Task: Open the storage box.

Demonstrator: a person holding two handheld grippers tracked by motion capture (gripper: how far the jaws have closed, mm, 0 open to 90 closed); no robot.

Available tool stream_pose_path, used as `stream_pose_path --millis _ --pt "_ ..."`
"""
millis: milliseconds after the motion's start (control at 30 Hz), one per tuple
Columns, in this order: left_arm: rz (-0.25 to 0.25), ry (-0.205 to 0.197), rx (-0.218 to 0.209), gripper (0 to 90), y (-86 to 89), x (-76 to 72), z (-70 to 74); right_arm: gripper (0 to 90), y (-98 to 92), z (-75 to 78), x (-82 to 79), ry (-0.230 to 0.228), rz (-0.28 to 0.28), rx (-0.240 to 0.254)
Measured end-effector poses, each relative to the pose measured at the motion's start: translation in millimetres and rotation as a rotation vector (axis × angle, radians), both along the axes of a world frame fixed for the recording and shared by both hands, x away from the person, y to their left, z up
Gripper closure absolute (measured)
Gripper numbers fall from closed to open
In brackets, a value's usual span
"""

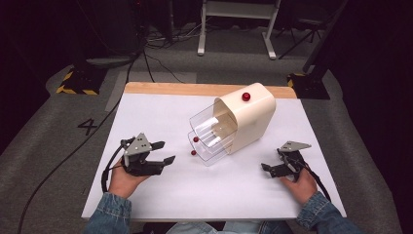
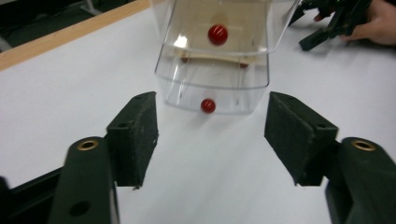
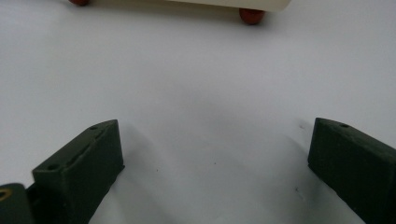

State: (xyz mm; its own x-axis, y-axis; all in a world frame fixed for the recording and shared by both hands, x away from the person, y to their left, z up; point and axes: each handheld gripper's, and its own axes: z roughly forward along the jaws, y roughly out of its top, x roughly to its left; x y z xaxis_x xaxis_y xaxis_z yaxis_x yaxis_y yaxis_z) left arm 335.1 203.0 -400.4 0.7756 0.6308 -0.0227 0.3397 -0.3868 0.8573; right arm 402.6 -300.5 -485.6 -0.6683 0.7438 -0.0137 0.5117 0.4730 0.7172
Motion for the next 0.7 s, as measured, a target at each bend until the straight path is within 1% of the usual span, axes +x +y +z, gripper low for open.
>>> stream_pose_path --millis 67,100,200,233,333,367,400,433,500,567,667,700 --pt "0.009 0.022 0.016 30.8 5.5 -1.1 -4.3 3.3 0.0 0.0 -0.1 -0.001 0.001 -0.001" --pt "0.017 0.023 0.029 29.4 8.1 -1.2 -6.5 3.3 0.0 0.0 -0.1 0.0 0.001 -0.001" --pt "0.032 0.043 0.062 24.7 15.1 -1.0 -13.6 3.3 0.0 0.0 0.0 0.0 0.001 -0.001" --pt "0.046 0.039 0.072 24.2 17.1 -1.6 -16.1 3.3 0.0 0.0 0.0 0.0 0.001 -0.001" --pt "0.058 0.058 0.098 21.3 21.6 -2.3 -23.9 3.3 0.0 0.0 0.0 0.0 0.001 -0.001" --pt "0.071 0.055 0.117 21.3 22.8 -2.8 -26.5 3.3 0.0 0.0 -0.1 0.0 0.001 -0.001" --pt "0.081 0.061 0.132 21.3 24.2 -3.1 -28.7 3.3 -0.1 0.0 0.0 0.0 0.001 0.0" --pt "0.091 0.068 0.133 21.3 25.5 -3.1 -31.2 3.3 0.0 0.0 -0.1 0.0 0.001 0.0" --pt "0.103 0.077 0.153 21.1 28.3 -2.1 -35.9 3.3 0.0 0.0 -0.1 0.0 0.0 -0.001" --pt "0.111 0.107 0.163 21.1 30.7 -0.3 -41.3 3.3 0.0 0.0 -0.1 -0.001 0.001 0.0" --pt "0.119 0.14 0.183 21.1 33.7 2.1 -48.6 3.3 0.0 0.0 -0.2 -0.001 0.0 -0.001" --pt "0.128 0.158 0.188 21.1 33.6 2.2 -50.9 3.3 0.0 0.0 -0.2 -0.001 0.001 -0.001"
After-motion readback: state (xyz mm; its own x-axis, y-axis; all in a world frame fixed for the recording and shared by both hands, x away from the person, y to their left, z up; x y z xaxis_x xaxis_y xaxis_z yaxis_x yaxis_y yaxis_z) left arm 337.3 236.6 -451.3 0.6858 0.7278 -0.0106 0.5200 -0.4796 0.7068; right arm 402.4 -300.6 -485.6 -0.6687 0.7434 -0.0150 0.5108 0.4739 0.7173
